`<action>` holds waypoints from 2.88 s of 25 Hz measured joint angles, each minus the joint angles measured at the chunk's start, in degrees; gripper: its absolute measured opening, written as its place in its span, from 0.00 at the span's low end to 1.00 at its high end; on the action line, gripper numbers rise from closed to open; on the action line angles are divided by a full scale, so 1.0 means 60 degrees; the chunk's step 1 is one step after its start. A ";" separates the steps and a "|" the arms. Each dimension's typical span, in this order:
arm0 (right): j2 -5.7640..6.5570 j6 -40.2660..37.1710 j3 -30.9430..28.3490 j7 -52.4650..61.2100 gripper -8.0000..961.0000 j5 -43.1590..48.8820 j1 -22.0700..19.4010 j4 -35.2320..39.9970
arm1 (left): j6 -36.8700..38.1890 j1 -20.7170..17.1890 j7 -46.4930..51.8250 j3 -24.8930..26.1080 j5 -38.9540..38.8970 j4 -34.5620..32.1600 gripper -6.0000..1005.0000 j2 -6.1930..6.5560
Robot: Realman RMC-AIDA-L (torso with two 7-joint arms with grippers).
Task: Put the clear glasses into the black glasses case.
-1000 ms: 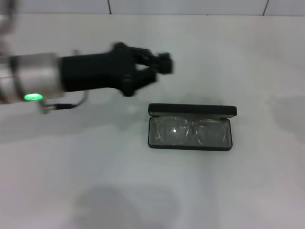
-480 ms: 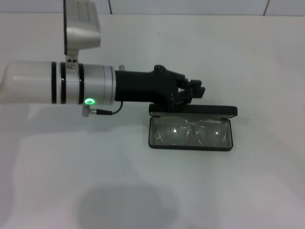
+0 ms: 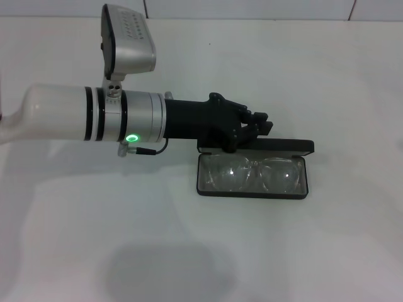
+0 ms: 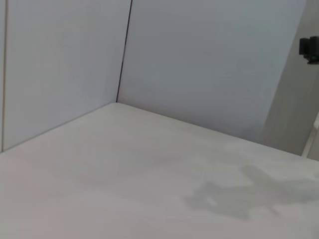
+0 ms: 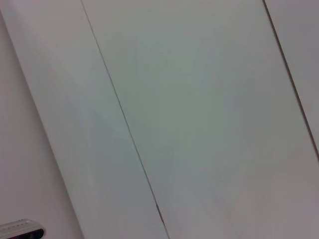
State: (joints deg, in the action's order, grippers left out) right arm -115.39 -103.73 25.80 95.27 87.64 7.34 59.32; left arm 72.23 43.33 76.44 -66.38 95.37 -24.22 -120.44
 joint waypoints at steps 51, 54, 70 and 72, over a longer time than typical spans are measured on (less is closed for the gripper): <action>0.0076 -0.1815 0.0113 -0.1460 0.10 0.1326 0.0558 -0.1148 | 0.1532 -0.1557 0.1729 -0.3251 -0.2208 -0.3519 0.32 0.0277; 0.0000 -0.2431 0.0524 -0.1973 0.15 0.1826 0.1048 -0.1512 | 0.3067 -0.2328 0.2150 -0.2400 -0.2226 -0.4820 0.33 0.0571; -0.0132 -0.1399 0.5247 -0.3685 0.63 0.0146 0.3099 -0.3533 | 0.6564 -0.3572 0.1449 0.1126 -0.1489 -0.4079 0.61 0.1393; -0.0133 -0.1332 0.5484 -0.3707 0.68 -0.0065 0.3232 -0.3555 | 0.6581 -0.3674 0.1314 0.1141 -0.1463 -0.4072 0.62 0.1385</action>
State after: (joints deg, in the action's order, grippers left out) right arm -116.19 -111.72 58.70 73.03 87.25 26.73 37.99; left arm 111.72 21.29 84.32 -59.54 86.59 -48.65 -112.13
